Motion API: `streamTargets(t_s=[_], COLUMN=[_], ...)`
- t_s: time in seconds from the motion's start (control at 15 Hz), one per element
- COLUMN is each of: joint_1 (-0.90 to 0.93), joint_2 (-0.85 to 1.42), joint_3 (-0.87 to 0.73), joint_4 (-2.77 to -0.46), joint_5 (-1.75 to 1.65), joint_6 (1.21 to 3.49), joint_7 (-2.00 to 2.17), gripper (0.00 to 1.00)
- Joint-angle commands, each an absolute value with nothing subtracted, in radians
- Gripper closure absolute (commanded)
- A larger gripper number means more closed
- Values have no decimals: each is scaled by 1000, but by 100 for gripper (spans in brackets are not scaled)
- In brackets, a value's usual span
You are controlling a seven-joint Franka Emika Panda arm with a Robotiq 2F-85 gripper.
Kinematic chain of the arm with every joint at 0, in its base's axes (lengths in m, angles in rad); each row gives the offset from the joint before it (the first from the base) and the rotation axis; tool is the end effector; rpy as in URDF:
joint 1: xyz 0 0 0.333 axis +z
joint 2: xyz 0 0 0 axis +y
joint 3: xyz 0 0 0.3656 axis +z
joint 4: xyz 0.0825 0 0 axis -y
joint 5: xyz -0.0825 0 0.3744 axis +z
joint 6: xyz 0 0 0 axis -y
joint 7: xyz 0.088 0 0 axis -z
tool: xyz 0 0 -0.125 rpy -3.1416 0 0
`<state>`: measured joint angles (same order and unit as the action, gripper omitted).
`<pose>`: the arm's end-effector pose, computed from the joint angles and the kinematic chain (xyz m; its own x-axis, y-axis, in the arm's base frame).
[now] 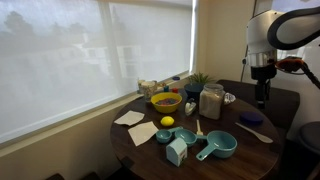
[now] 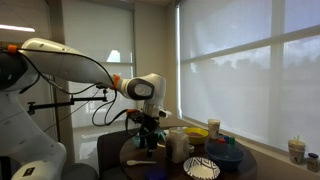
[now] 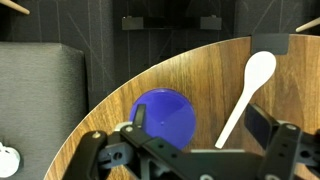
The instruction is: Put the white spoon in the clear container
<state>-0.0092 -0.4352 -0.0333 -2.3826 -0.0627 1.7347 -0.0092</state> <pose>0.3583 -0.0233 0.4976 0.9772 -0.0161 -0.2118 -0.0073 -0.9991 0.0423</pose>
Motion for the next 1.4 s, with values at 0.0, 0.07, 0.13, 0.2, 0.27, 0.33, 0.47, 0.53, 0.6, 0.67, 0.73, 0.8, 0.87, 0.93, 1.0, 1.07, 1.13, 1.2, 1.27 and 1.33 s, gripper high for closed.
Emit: streamTargets(t_s=[0.0, 0.07, 0.13, 0.2, 0.27, 0.33, 0.47, 0.53, 0.6, 0.67, 0.73, 0.8, 0.87, 0.93, 1.0, 1.07, 1.13, 1.2, 1.27, 1.33], joint_1=[-14, -14, -14, -14, -14, -16, -15, -14, -17, -6, -2, -1, -2, -4, -3, -5, -13, -12, -11, -11], joint_2=[-435, -435, -435, -435, -435, -442, -446, -446, -442, -446, -447, -447, -446, -447, -446, -444, -435, -435, -435, -435], joint_3=[-29, -29, -29, -29, -29, -21, -13, -9, -2, -9, -8, -1, 8, 19, 27, 37, 21, 28, 32, 34], joint_4=[-2381, -2381, -2381, -2381, -2381, -2399, -2423, -2434, -2444, -2466, -2482, -2498, -2510, -2523, -2531, -2536, -2512, -2519, -2522, -2524], joint_5=[-61, -61, -61, -61, -61, -64, -40, -28, -5, 43, 75, 100, 115, 117, 118, 113, 92, 91, 91, 91], joint_6=[1733, 1733, 1733, 1733, 1733, 1759, 1791, 1806, 1822, 1860, 1894, 1925, 1955, 1986, 2005, 2021, 1976, 1990, 1995, 1998], joint_7=[-11, -11, -11, -11, -11, 12, 63, 91, 146, 147, 158, 171, 185, 199, 209, 226, 184, 196, 203, 205], gripper=[0, 0, 0, 0, 0, 0, 0, 0, 0, 0, 0, 0, 0, 0, 0, 0, 0, 0, 0, 0])
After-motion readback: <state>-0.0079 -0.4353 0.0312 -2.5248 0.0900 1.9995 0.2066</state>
